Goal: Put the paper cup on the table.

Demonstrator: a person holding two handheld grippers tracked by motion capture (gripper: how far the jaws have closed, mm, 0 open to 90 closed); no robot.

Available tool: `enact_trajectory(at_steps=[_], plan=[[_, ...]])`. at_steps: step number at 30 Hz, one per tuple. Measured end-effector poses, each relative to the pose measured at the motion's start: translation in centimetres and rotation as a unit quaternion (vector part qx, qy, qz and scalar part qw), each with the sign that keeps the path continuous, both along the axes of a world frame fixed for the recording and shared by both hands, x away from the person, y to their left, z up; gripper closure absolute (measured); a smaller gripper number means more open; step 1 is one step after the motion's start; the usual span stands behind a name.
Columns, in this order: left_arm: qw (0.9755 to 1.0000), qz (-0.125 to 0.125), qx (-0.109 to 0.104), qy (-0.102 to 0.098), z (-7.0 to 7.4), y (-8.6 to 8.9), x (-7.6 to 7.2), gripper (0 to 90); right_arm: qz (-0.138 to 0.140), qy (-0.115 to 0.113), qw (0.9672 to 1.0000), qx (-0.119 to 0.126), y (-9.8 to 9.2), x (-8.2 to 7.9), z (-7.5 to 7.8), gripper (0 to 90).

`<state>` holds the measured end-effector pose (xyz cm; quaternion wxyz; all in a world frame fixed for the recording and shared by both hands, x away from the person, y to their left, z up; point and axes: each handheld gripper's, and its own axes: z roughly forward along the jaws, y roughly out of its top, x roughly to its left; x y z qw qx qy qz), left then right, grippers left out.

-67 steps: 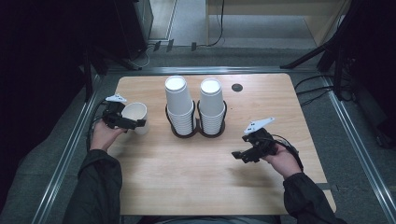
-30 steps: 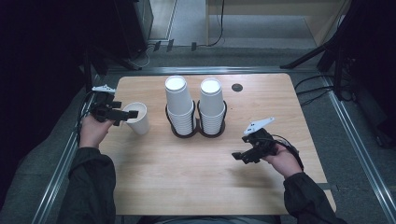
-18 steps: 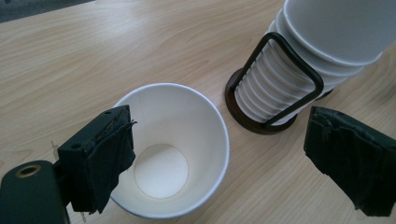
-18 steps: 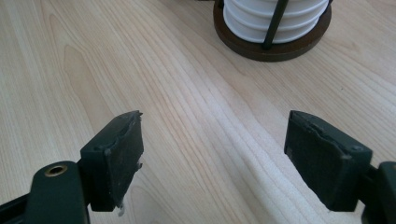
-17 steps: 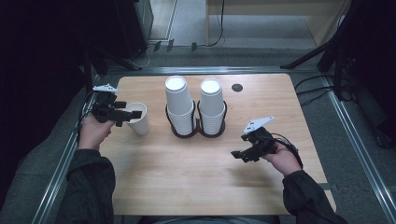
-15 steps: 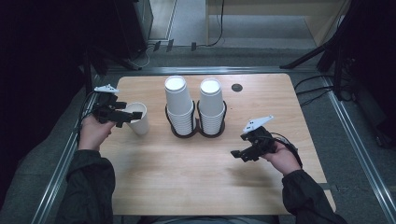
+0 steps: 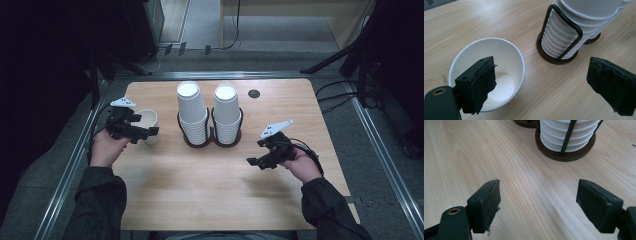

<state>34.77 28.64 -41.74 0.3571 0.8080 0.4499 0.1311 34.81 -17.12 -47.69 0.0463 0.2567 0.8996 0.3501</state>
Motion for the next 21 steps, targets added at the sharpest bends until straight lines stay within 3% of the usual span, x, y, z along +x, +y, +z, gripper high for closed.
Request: enact_trajectory(at_steps=[5, 13, 21], plan=[[0.9999, -0.011, -0.011, 0.001, -0.5, -0.2, -0.2, 8.4, 0.002, 0.000, 1.0000, -0.002, 0.0, 0.1, 0.0, 19.8], [0.9999, -0.011, -0.007, -0.009, -1.3, -1.1, -1.0, 8.4, 0.003, -0.001, 1.0000, -0.005, 0.2, 0.2, 0.1, 19.8], [0.9994, -0.035, 0.008, 0.005, -2.6, -3.1, -1.6, 8.4, 0.009, -0.001, 0.9999, -0.009, 0.7, 0.2, 0.0, 19.8]])
